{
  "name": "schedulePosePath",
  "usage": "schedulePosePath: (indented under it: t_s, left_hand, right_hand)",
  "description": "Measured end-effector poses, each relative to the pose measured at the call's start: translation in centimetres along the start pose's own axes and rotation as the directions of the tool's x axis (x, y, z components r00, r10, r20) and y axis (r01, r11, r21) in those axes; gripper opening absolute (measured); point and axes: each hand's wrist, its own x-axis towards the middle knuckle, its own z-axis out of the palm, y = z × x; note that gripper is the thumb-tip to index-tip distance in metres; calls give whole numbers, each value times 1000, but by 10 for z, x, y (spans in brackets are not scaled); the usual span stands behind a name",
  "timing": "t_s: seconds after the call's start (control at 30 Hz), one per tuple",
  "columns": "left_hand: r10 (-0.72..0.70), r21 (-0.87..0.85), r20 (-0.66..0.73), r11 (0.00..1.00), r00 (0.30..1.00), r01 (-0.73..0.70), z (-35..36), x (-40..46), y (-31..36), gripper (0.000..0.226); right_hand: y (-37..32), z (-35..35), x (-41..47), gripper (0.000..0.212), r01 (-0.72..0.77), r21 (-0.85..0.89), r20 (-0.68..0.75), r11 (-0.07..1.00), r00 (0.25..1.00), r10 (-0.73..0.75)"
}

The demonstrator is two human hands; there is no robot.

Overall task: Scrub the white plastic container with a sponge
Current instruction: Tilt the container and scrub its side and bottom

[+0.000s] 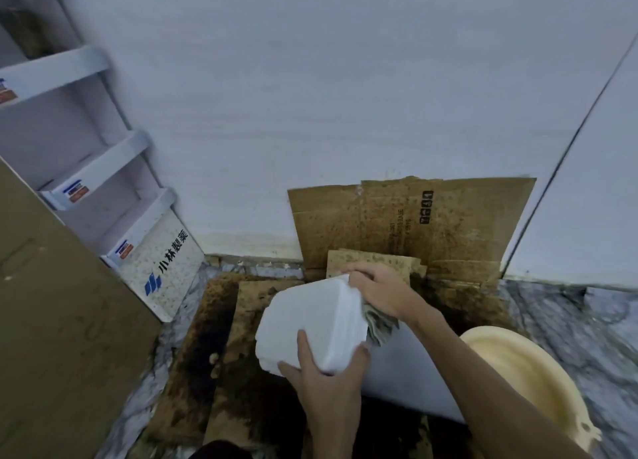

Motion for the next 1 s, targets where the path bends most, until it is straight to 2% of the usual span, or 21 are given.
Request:
schedulePosePath:
  t_s: [0.13, 0.23, 0.4, 0.53, 0.7, 0.8, 1.0]
  left_hand:
    - [252, 51, 120, 964, 960, -260, -2, -8, 0, 118]
    - [467, 135, 272, 847, 841, -514, -6, 4, 4, 119]
    - [568, 239, 541, 603, 620, -761, -9, 50, 16, 112]
    - [535, 272, 664, 477, 522, -836, -1, 81, 19, 113]
    - [465, 269, 748, 440, 474, -857, 10, 103, 15, 114]
    - [468, 242, 770, 415, 434, -877, 15, 108, 9, 113]
    - [477, 233, 764, 424, 434, -875, 14, 105, -3, 110]
  right_hand:
    - [13, -19, -40, 27, 14, 219, -237, 976, 971, 39]
    - [25, -23, -68, 28, 75, 416, -376, 906, 922, 96]
    - [49, 1, -90, 37, 150, 625, -514, 766, 817, 259]
    - [68, 21, -92, 42, 186, 729, -523, 659, 773, 360]
    - [84, 38, -93, 41, 193, 790, -517, 582, 720, 463]
    - [92, 45, -98, 41, 207, 815, -510, 541, 699, 501]
    - [105, 48, -104, 46, 193, 861, -451, 471, 720, 528]
